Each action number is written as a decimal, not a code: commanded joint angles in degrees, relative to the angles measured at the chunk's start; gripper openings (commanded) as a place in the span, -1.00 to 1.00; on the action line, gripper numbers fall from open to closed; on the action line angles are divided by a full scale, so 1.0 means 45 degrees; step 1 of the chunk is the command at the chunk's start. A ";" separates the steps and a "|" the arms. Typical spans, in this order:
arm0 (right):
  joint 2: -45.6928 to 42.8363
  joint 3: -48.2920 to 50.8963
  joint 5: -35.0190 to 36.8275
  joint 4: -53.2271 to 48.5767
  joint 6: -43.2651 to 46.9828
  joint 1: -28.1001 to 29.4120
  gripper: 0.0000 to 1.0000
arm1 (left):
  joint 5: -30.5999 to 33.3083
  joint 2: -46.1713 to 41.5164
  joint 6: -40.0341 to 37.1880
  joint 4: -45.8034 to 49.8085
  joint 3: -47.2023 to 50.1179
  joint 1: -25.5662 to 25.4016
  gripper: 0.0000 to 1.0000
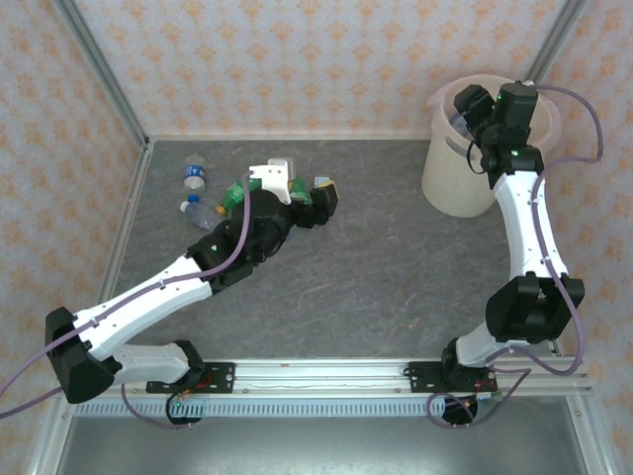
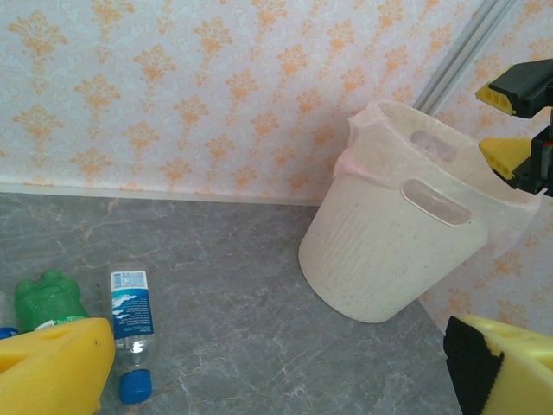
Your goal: Put the plastic bottles in the bin
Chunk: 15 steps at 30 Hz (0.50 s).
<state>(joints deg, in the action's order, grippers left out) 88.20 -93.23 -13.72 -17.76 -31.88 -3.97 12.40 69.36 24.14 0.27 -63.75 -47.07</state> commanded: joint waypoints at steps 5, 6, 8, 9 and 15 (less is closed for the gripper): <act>-0.2059 0.1742 -0.1107 0.0703 0.0292 -0.0010 0.57 | -0.0219 0.0635 0.0371 0.0344 -0.0555 0.0244 0.98; -0.2383 0.2116 -0.1243 0.0842 0.0320 0.0067 0.65 | -0.0180 0.0742 0.0433 0.0391 -0.0599 0.0300 0.98; -0.2913 0.2821 -0.1384 0.1062 0.0376 0.0286 0.89 | -0.0050 0.0967 0.0642 0.0535 -0.0634 0.0388 0.98; -0.3170 0.3150 -0.1377 0.1123 0.0435 0.0414 0.99 | -0.0011 0.1102 0.0762 0.0622 -0.0654 0.0470 0.98; -0.4476 0.5308 -0.1561 0.1758 0.0727 0.1219 0.99 | 0.0382 0.1533 0.1154 0.0877 -0.0467 0.0790 0.98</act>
<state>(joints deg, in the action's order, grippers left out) 70.17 -72.40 -19.31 -13.08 -30.17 0.19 12.49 75.99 27.66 2.46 -64.88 -44.07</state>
